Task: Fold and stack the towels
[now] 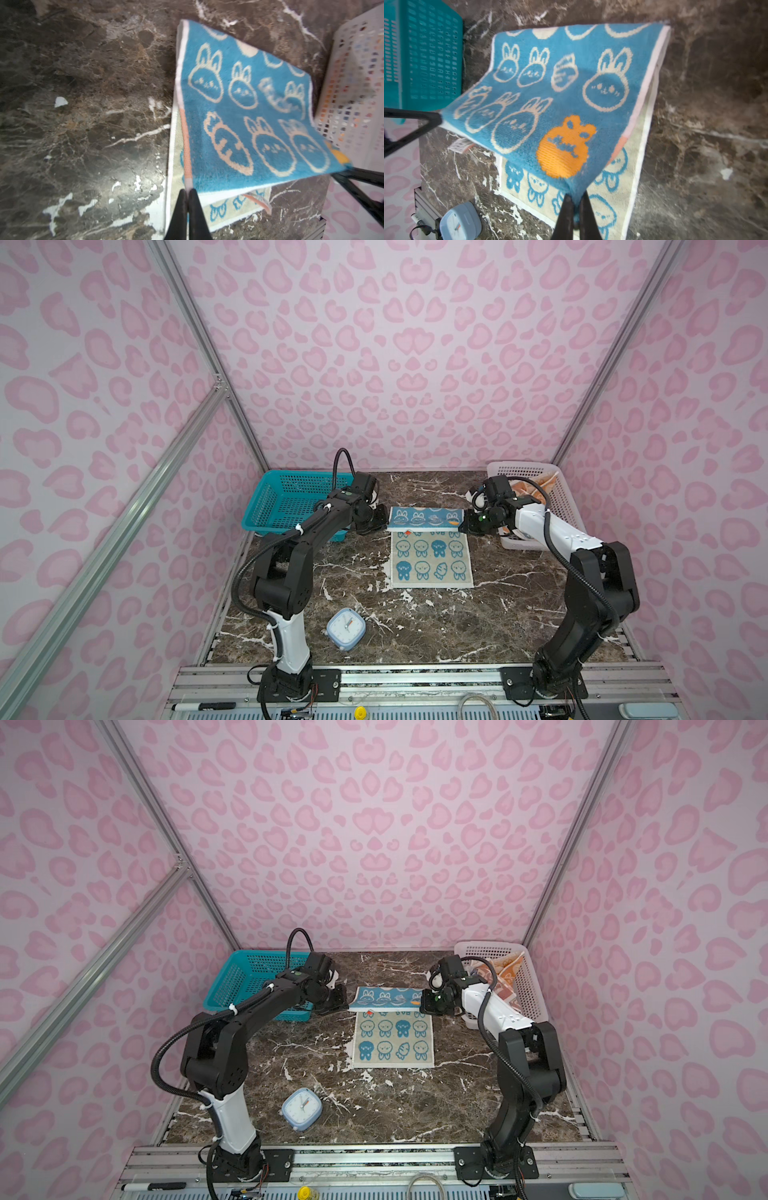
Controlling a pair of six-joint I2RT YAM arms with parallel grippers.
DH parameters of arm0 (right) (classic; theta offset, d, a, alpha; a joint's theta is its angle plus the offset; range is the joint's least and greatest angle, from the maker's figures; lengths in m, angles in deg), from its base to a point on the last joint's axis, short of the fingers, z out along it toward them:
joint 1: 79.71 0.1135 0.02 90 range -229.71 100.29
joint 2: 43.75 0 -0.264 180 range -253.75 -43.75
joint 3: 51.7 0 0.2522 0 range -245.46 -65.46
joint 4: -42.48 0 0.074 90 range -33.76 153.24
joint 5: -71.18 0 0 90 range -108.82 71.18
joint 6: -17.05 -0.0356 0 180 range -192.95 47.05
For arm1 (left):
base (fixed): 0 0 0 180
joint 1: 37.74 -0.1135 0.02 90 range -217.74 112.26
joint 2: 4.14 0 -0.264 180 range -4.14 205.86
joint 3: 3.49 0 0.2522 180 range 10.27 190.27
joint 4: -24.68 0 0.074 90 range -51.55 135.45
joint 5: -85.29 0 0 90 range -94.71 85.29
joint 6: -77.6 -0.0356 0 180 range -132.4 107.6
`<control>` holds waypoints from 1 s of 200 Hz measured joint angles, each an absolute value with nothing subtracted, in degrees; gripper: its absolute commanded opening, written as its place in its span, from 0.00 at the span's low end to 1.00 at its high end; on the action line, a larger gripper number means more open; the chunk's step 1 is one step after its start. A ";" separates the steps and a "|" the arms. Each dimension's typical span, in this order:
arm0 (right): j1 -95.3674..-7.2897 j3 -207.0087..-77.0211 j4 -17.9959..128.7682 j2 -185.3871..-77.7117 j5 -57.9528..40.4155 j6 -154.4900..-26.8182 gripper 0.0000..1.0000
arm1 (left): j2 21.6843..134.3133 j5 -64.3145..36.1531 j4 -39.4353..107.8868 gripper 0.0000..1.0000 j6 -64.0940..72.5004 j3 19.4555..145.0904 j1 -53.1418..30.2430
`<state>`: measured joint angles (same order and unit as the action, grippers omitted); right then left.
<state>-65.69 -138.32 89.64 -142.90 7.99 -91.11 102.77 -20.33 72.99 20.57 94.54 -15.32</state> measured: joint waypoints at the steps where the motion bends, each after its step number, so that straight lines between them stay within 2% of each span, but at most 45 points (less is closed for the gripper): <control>1: -65.67 -137.93 89.49 -142.75 7.94 -91.17 0.00 | 102.66 -20.28 72.95 0.03 20.57 94.43 -15.28; 66: -64.23 -124.88 84.79 -138.68 6.17 -92.33 0.00 | 100.08 -19.95 71.77 0.03 20.98 84.38 -11.52; 161: -63.70 -124.22 87.87 -132.87 2.65 -90.69 0.00 | 98.18 -19.47 71.77 0.03 21.01 83.02 -9.25; 200: -63.70 -119.81 87.74 -132.72 2.19 -90.36 0.00 | 98.84 -19.74 71.57 0.03 21.01 81.36 -7.41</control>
